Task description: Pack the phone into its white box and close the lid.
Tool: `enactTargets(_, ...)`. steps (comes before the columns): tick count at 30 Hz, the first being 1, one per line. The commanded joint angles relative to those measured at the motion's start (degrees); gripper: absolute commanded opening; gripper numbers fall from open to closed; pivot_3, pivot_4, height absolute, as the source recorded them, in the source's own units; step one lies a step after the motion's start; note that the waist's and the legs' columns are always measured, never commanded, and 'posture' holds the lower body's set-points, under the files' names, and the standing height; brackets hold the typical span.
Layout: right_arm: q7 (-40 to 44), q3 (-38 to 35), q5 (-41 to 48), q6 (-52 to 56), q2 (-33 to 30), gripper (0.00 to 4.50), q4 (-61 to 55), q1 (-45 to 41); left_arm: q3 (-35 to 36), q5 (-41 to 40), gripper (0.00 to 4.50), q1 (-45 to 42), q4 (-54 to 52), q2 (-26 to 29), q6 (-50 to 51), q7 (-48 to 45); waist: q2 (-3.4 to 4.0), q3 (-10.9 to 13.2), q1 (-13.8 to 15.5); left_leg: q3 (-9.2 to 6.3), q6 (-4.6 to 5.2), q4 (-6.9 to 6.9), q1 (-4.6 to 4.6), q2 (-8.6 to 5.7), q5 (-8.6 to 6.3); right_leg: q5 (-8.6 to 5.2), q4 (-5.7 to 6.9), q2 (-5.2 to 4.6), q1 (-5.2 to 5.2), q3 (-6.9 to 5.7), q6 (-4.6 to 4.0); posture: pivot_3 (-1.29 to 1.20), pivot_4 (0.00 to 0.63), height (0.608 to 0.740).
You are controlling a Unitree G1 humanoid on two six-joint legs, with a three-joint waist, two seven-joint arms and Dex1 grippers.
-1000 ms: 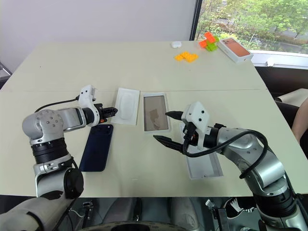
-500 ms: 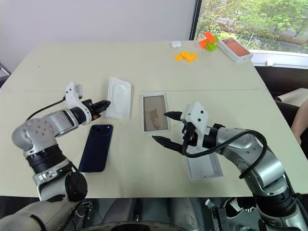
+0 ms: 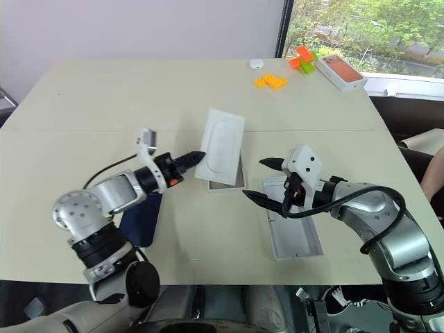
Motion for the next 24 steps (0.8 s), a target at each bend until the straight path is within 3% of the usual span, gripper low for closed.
enactTargets(1, 0.21, -1.65, -0.01, -1.23, -0.2, 4.5, -0.9, 0.28, 1.07, 3.46, 0.04, -1.32, -2.46, -4.58, -0.97, 6.37, -0.01, 0.01, -0.18, 0.0, 0.0, -0.03, 0.03, 0.03, 0.0, 0.0, 0.01, 0.03, 0.0, 0.01, 0.0, 0.0, 0.15, 0.74)
enactTargets(11, 0.5, -0.32, -0.37, -1.26, 0.44, 4.5, -0.57, -0.45, 6.34, 1.77, 0.04, -3.09, -2.06, -9.66, -1.35, 12.33, -0.16, 0.09, 0.24, -0.03, -0.08, 0.01, 0.0, 0.0, 0.04, 0.0, 0.01, 0.03, 0.0, 0.0, 0.0, 0.0, 0.15, 0.74)
enactTargets(24, 0.0, 0.76, -0.48, -1.07, 1.08, 4.5, -1.28, -0.63, 6.35, -14.67, 0.04, -3.56, 0.99, -11.58, -6.63, 19.59, -0.19, 0.11, 0.34, -0.03, -0.09, 0.0, 0.0, 0.0, 0.05, 0.0, -0.01, 0.0, 0.0, -0.01, 0.01, 0.0, 0.15, 0.74)
